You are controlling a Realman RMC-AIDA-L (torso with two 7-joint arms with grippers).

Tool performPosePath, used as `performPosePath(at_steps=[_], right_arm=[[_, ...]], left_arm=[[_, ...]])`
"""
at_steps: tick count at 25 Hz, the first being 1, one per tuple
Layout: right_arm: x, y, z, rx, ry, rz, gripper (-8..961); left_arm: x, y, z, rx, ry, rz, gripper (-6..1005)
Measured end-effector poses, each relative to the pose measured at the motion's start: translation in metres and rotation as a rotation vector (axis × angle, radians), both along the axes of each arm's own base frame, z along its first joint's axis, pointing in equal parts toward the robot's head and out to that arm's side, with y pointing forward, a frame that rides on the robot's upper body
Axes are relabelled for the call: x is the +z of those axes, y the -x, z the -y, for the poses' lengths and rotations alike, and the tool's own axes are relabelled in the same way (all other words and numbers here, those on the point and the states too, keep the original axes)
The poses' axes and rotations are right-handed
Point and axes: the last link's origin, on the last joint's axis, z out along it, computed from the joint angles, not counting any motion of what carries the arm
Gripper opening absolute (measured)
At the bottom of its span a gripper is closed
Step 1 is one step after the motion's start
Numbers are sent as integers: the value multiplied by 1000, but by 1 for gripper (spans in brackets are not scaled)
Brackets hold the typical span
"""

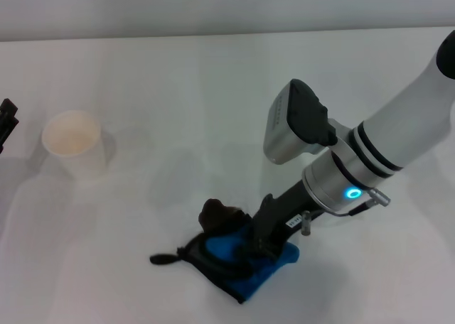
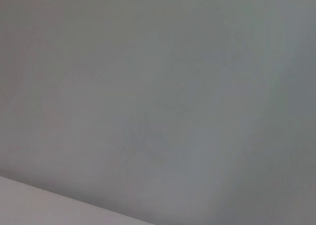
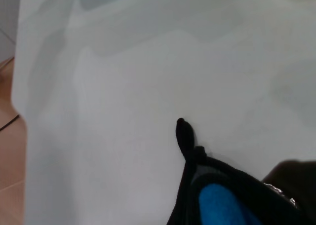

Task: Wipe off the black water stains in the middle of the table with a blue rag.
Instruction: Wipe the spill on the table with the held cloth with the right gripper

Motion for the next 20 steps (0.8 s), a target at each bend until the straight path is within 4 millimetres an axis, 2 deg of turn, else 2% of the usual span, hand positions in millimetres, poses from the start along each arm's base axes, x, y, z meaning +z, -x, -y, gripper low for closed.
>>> performPosePath(at_steps=[10, 20], right_arm=[[-2, 8, -17, 0, -117, -56, 87], [-1, -1, -31, -33, -226, -46, 86]], left_arm=[[0, 1, 1, 2, -1, 0, 884], [0, 0, 0, 0, -3, 2, 884]])
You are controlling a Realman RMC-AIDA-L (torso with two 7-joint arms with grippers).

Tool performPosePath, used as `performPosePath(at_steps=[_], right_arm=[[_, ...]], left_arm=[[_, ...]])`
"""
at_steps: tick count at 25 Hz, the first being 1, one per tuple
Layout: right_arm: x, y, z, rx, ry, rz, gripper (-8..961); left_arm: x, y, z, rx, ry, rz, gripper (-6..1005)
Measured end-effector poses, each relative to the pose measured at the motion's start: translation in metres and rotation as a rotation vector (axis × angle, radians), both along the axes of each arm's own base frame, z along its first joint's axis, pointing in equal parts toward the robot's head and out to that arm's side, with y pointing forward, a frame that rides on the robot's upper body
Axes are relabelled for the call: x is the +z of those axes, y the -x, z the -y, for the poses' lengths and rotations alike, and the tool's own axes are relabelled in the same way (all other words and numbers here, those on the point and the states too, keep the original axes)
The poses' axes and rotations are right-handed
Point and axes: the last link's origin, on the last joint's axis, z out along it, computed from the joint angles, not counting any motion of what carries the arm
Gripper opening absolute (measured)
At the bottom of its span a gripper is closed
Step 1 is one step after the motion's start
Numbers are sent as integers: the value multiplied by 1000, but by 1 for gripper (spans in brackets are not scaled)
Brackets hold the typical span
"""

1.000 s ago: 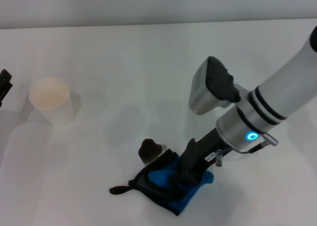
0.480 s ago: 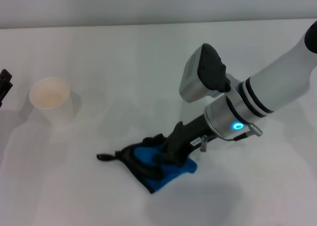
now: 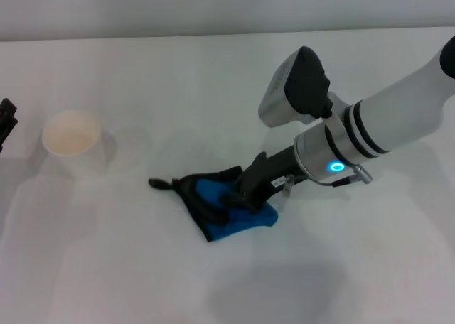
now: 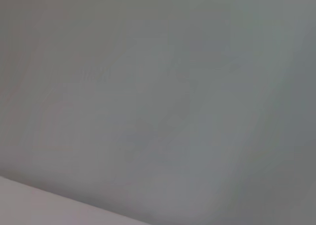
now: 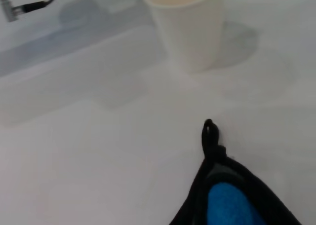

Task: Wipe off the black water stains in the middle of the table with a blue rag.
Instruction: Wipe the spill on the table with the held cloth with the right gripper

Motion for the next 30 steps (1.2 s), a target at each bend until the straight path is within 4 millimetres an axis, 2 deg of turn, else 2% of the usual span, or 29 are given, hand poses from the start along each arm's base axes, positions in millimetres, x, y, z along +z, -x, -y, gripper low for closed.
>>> performPosePath(at_steps=[11, 16, 30], right_arm=[[11, -14, -18, -107, -115, -17, 85], [12, -17, -18, -134, -126, -34, 85], [-22, 9, 26, 12, 167, -24, 84]], left_arm=[[0, 0, 0, 0, -2, 10, 884], [0, -1, 0, -3, 0, 9, 884], [-1, -1, -1, -5, 5, 6, 884]])
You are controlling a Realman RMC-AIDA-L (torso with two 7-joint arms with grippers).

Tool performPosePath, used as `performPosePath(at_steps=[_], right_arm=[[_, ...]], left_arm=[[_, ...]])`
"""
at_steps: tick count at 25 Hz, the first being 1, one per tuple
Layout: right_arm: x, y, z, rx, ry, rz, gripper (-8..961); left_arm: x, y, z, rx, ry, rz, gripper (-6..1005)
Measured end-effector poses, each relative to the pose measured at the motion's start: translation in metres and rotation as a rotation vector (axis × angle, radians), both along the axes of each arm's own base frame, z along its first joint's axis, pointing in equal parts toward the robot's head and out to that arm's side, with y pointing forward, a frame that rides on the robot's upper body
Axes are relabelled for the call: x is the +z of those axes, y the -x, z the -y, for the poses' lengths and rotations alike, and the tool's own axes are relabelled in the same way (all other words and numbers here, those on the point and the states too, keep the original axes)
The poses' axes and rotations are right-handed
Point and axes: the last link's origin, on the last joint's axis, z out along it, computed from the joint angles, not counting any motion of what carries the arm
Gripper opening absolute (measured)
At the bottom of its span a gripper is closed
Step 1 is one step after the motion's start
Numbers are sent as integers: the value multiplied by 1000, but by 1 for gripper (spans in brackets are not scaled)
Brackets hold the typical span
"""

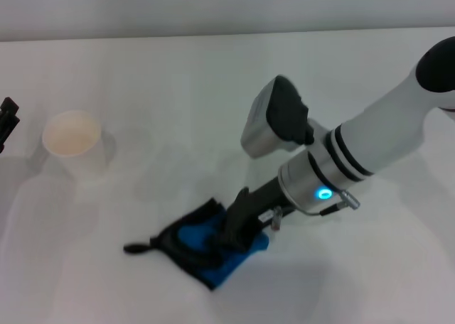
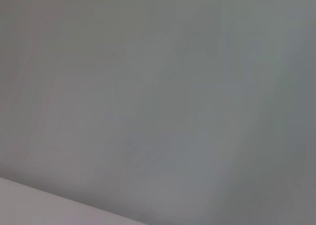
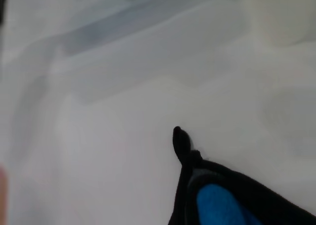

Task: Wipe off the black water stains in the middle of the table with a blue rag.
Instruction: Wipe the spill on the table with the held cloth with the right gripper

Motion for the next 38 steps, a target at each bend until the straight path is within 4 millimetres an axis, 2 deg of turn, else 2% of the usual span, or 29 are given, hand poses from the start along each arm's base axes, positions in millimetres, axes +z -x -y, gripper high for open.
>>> performPosePath(at_steps=[4, 17, 25, 31, 34, 38], right_arm=[[-2, 1, 2, 3, 7, -10, 84], [3, -10, -25, -64, -208, -28, 81], [28, -32, -52, -186, -376, -42, 79], [46, -46, -64, -233, -446, -35, 84], [46, -45, -63, -233, -434, -40, 89], [33, -30, -55, -174, -350, -45, 95]], left_arm=[[0, 0, 0, 0, 1, -1, 884], [0, 0, 0, -2, 1, -1, 883], [2, 0, -1, -3, -6, -2, 884], [4, 0, -2, -4, -13, -3, 884], [5, 0, -2, -6, -16, -5, 884], [5, -1, -4, -9, -16, -5, 883]])
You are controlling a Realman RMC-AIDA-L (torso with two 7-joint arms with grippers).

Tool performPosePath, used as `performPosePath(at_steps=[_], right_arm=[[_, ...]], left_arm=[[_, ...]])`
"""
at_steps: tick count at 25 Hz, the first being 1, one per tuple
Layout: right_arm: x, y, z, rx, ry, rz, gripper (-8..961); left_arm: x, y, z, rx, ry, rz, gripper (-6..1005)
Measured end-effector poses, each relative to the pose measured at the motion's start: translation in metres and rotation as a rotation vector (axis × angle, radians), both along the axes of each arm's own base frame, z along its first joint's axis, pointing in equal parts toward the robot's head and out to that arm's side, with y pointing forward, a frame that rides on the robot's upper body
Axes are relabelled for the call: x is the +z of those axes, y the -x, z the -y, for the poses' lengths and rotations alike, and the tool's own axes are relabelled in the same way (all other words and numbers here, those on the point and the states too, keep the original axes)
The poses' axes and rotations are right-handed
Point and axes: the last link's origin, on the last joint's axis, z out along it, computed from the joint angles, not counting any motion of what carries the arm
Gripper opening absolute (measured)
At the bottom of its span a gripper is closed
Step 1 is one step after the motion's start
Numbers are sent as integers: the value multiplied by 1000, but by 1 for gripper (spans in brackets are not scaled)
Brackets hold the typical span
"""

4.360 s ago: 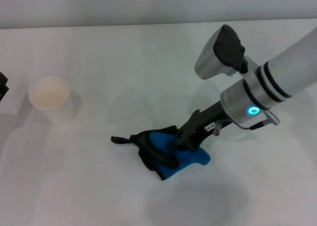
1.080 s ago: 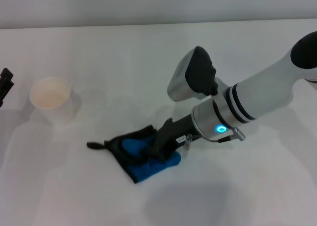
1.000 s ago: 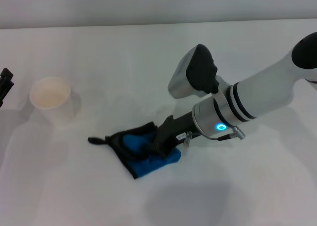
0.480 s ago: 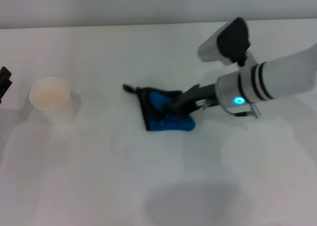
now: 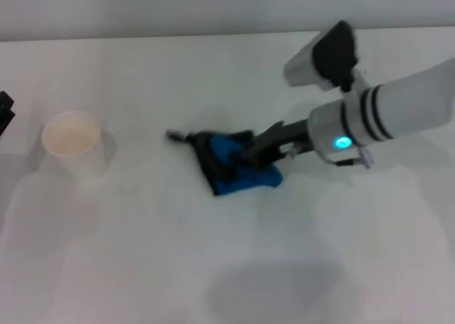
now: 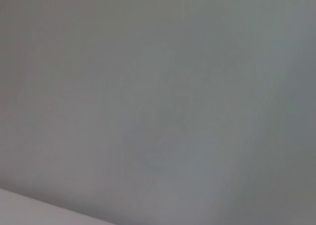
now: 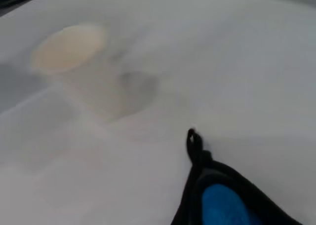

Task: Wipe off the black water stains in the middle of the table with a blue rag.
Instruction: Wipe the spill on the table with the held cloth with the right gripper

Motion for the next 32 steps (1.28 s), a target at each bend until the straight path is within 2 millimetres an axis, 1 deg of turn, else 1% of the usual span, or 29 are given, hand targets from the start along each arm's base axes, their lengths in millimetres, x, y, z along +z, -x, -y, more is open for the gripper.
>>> performPosePath(at_steps=[5, 7, 11, 14, 17, 19, 22, 27, 32], right_arm=[[-19, 18, 16, 91, 137, 26, 102], [-24, 24, 26, 134, 204, 32, 105], [-30, 34, 43, 192, 324, 36, 111], [-32, 37, 46, 206, 349, 38, 116], [-32, 40, 39, 192, 290, 18, 120], [-31, 41, 31, 176, 226, 3, 123], [-29, 38, 19, 145, 130, 1, 128], [-26, 33, 7, 113, 39, 17, 135], [-11, 19, -7, 54, -39, 32, 143]], left_arm=[[1, 0, -1, 0, -4, 1, 883], [1, 0, -1, 2, -3, 1, 883], [0, 1, -1, 9, 1, -1, 883], [0, 0, -2, 8, 1, -2, 883], [0, 0, -2, 8, 1, -2, 883], [0, 0, -2, 8, 2, -2, 883], [0, 0, -2, 8, 2, -2, 883], [0, 0, -2, 8, 2, -2, 883], [1, 0, -3, 5, -1, -3, 883]])
